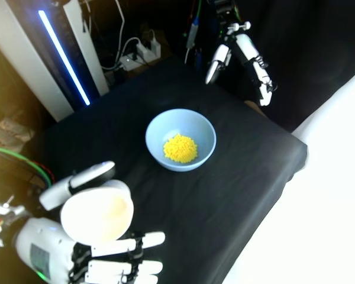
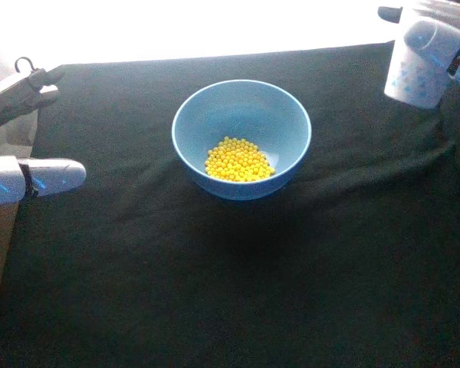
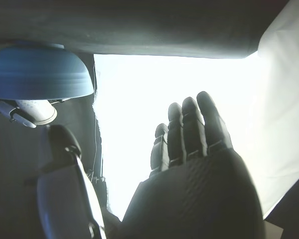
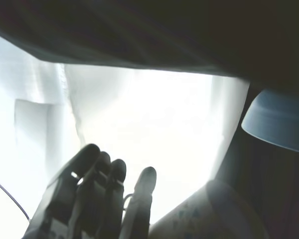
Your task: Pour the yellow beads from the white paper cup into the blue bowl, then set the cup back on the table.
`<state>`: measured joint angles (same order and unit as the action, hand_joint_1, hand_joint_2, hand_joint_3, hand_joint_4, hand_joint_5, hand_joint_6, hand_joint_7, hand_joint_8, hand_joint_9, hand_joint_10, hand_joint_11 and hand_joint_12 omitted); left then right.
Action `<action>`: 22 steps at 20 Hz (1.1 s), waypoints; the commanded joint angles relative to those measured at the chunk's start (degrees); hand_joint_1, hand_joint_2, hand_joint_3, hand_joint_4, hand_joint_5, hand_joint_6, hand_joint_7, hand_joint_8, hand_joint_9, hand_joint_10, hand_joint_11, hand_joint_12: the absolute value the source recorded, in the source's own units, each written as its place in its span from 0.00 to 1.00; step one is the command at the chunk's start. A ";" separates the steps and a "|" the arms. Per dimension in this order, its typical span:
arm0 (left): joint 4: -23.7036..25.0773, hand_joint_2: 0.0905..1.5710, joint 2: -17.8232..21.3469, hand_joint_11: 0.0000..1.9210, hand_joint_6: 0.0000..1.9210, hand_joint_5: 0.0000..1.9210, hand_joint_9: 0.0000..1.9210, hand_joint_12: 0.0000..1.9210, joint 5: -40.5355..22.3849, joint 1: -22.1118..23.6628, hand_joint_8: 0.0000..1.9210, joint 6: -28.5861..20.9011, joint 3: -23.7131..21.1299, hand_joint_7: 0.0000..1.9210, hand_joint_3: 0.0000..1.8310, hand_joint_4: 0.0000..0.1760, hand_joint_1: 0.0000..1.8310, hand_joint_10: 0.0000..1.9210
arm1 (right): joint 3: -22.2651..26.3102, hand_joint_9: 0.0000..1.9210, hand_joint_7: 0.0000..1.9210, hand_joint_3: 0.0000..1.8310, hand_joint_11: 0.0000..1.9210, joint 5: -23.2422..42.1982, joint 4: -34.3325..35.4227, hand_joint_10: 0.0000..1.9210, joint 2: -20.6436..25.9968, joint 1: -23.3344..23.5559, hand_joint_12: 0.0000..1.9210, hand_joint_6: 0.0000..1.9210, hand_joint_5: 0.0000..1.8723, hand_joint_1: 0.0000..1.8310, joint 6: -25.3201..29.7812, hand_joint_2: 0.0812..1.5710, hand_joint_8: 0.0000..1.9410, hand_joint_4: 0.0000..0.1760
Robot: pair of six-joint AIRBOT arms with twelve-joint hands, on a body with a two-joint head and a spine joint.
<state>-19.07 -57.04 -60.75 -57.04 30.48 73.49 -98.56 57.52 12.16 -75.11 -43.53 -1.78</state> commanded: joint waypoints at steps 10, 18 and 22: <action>-2.65 0.50 -0.28 0.00 0.00 0.07 0.14 0.33 -8.96 -2.95 0.00 -0.90 -0.28 0.16 0.00 0.67 0.35 0.00 | 0.28 0.10 0.13 0.00 0.00 2.17 -2.97 0.00 1.57 -2.28 0.22 0.00 0.11 0.00 -8.78 0.59 0.00 1.00; -2.88 0.49 -2.60 0.00 0.00 0.07 0.12 0.34 -8.86 -4.73 0.00 -1.96 1.09 0.15 0.00 0.57 0.35 0.00 | -0.48 0.15 0.17 0.01 0.00 4.27 -4.70 0.00 -0.09 -4.19 0.32 0.00 0.11 0.00 -13.11 0.69 0.00 0.62; -2.66 0.50 -2.73 0.00 0.00 0.07 0.12 0.35 -9.50 -4.97 0.00 -1.95 1.07 0.16 0.00 0.46 0.36 0.00 | -0.68 0.02 0.11 0.00 0.00 4.30 -4.46 0.00 -1.14 -6.96 0.01 0.00 0.08 0.00 -13.15 0.58 0.00 0.98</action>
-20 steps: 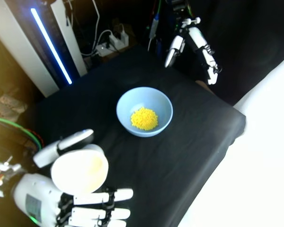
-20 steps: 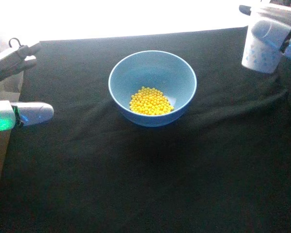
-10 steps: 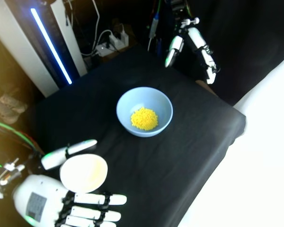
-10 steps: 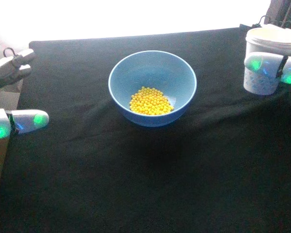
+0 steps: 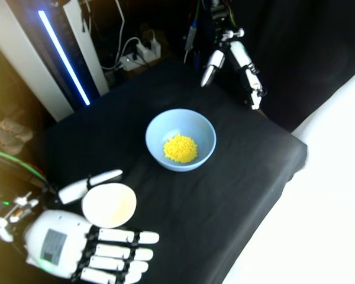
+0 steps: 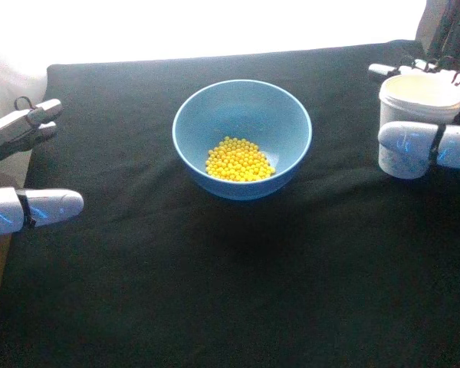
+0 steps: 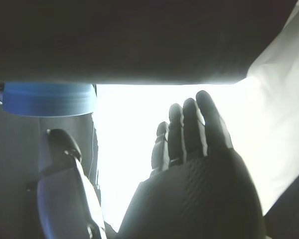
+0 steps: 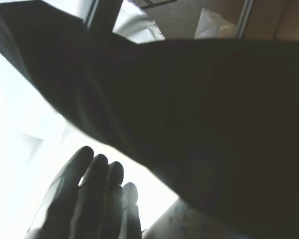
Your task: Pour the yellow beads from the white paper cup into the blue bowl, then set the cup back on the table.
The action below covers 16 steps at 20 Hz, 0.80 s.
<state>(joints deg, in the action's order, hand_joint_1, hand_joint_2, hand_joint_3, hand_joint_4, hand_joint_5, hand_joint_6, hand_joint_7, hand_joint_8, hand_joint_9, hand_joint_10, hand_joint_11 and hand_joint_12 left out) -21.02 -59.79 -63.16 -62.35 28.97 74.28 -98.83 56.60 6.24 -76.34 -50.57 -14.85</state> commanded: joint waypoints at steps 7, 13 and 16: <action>-0.48 0.50 -0.24 0.00 0.00 0.07 0.13 0.37 -7.92 -0.09 0.00 -0.46 0.00 0.15 0.00 0.40 0.36 0.00 | 1.09 0.04 0.08 0.00 0.00 5.24 1.19 0.00 0.55 -2.20 0.00 0.00 0.02 0.07 -0.07 0.51 0.00 1.00; -0.44 0.50 -0.24 0.00 0.00 0.07 0.13 0.37 -8.18 -0.21 0.00 -0.48 -0.11 0.15 0.00 0.43 0.36 0.00 | 1.47 0.04 0.03 0.00 0.04 5.26 0.37 0.00 0.75 -2.20 0.05 0.00 0.00 0.37 -0.06 0.26 0.00 1.00; -0.45 0.50 -0.24 0.00 0.00 0.06 0.13 0.36 -8.19 -0.21 0.00 -0.51 -0.13 0.14 0.00 0.36 0.36 0.00 | 2.36 0.00 0.00 0.00 0.03 5.30 0.08 0.00 1.41 -2.19 0.05 0.00 0.00 0.36 -0.06 0.27 0.00 1.00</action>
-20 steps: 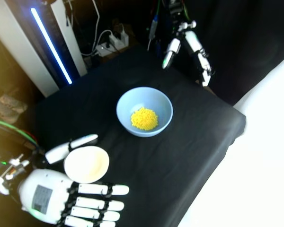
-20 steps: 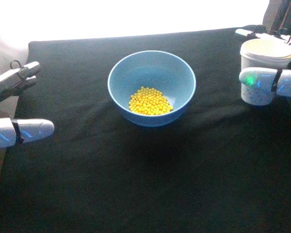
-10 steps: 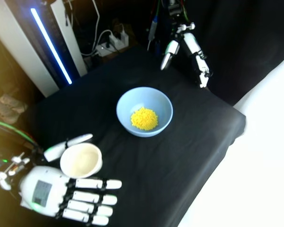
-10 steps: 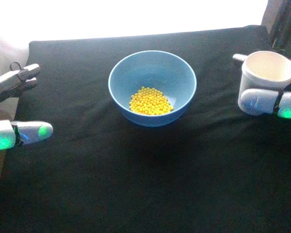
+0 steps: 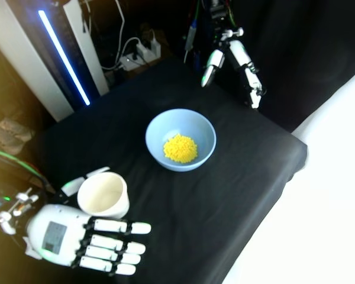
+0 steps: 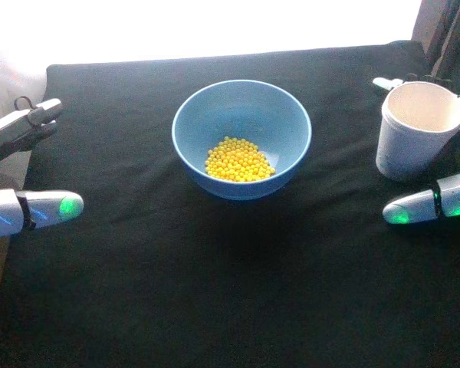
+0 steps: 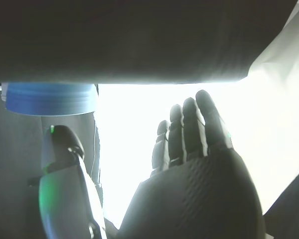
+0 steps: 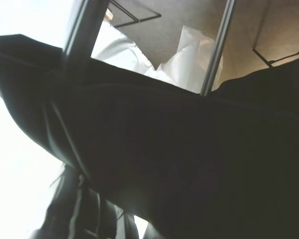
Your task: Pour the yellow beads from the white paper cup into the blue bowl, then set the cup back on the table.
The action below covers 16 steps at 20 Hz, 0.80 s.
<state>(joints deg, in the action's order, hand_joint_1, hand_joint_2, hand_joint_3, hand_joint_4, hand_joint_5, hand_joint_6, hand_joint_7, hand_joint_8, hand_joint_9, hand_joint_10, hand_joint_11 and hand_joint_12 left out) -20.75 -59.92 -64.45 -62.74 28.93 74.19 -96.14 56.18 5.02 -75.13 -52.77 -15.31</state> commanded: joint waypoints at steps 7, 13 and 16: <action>-1.16 0.51 0.85 0.00 0.00 0.05 0.12 0.32 -8.07 0.20 0.00 -0.85 -0.65 0.13 0.00 0.35 0.38 0.00 | 4.13 0.00 0.00 0.00 0.00 6.24 -0.52 0.00 6.80 3.18 0.03 0.00 0.00 0.35 0.39 0.28 0.00 1.00; -1.87 0.52 2.33 0.00 0.00 0.04 0.09 0.27 -10.87 0.05 0.00 -0.85 -2.15 0.11 0.00 0.37 0.38 0.00 | 6.24 0.00 0.00 0.00 0.04 6.23 -2.13 0.00 10.23 6.63 0.05 0.00 0.00 0.32 0.39 0.28 0.00 1.00; -2.57 0.51 4.64 0.00 0.00 0.05 0.10 0.26 -14.88 -1.01 0.00 -0.78 -4.41 0.12 0.00 0.43 0.41 0.01 | 9.46 0.00 0.00 0.00 0.01 6.42 -3.17 0.00 14.28 7.61 0.04 0.00 0.00 0.33 0.36 0.29 0.00 1.00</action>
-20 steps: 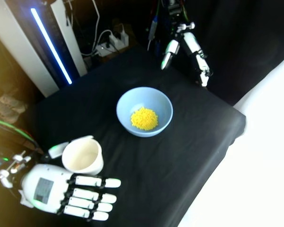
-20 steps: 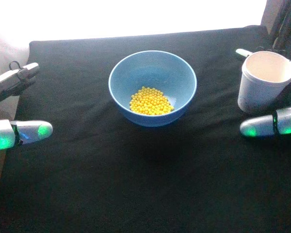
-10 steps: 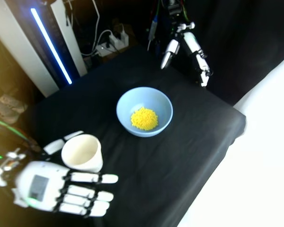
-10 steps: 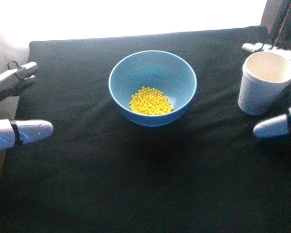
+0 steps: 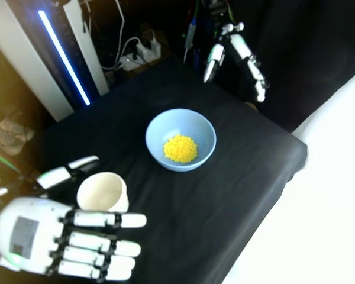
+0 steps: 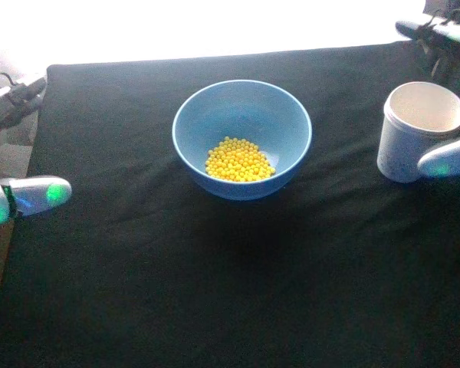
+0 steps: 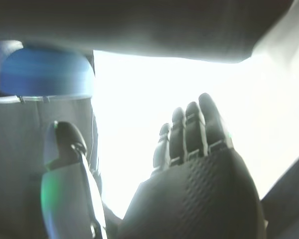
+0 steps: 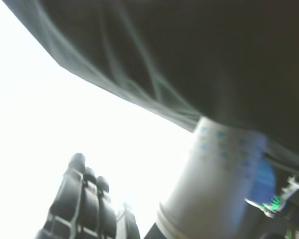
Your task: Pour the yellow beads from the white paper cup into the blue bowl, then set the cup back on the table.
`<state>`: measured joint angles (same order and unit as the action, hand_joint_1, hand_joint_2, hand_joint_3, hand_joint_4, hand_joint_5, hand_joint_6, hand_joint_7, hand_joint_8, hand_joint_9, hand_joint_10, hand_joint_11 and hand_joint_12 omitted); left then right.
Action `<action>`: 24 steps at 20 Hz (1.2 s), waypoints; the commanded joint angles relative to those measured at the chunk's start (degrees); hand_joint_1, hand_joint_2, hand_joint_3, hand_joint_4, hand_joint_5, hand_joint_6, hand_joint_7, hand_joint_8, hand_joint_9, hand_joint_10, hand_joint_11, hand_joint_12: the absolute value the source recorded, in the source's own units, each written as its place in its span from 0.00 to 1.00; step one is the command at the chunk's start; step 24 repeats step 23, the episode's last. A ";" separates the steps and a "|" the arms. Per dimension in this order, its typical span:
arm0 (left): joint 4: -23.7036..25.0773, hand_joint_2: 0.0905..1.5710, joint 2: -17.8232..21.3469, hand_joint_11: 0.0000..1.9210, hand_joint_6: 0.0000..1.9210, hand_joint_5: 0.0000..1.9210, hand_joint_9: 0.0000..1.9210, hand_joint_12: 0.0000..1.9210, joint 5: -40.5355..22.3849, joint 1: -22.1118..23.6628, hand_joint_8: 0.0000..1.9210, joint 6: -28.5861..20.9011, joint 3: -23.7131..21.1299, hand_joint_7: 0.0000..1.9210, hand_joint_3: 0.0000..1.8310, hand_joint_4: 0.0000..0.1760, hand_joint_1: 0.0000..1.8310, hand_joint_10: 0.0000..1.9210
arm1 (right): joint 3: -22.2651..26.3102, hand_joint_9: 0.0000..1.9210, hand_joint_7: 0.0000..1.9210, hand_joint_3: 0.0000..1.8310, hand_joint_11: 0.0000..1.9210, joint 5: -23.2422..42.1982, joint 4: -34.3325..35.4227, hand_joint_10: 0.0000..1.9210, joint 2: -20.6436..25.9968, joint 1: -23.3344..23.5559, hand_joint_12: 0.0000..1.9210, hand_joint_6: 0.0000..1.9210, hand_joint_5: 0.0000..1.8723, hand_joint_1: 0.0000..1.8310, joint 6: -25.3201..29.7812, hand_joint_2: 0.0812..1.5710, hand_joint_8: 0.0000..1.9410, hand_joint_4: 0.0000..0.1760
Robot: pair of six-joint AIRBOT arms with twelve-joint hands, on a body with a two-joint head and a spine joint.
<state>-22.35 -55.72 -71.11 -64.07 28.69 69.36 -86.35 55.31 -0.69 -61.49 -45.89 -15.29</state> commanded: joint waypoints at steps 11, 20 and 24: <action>-4.76 0.49 10.22 0.00 0.00 0.03 0.13 0.35 -28.13 -9.41 0.00 3.79 -11.63 0.14 0.00 0.65 0.35 0.01 | 12.93 0.03 0.00 0.00 0.00 15.97 1.39 0.00 10.27 1.97 0.20 0.00 0.00 0.30 -2.87 0.37 0.00 1.00; 0.00 0.67 14.28 0.00 0.00 0.03 0.11 0.35 -28.13 -1.85 0.00 4.87 -11.59 0.10 0.00 0.58 0.20 0.00 | 17.08 0.01 0.02 0.00 0.00 29.14 10.88 0.00 11.84 -4.84 0.17 0.00 0.00 0.31 -7.17 0.37 0.00 1.00; 2.84 0.61 16.00 0.00 0.00 0.04 0.09 0.25 -28.14 2.95 0.00 6.62 -11.74 0.10 0.00 0.24 0.29 0.00 | 17.97 0.03 0.05 0.00 0.00 34.30 13.14 0.00 12.79 -5.54 0.31 0.00 0.00 0.22 -7.17 0.44 0.00 0.74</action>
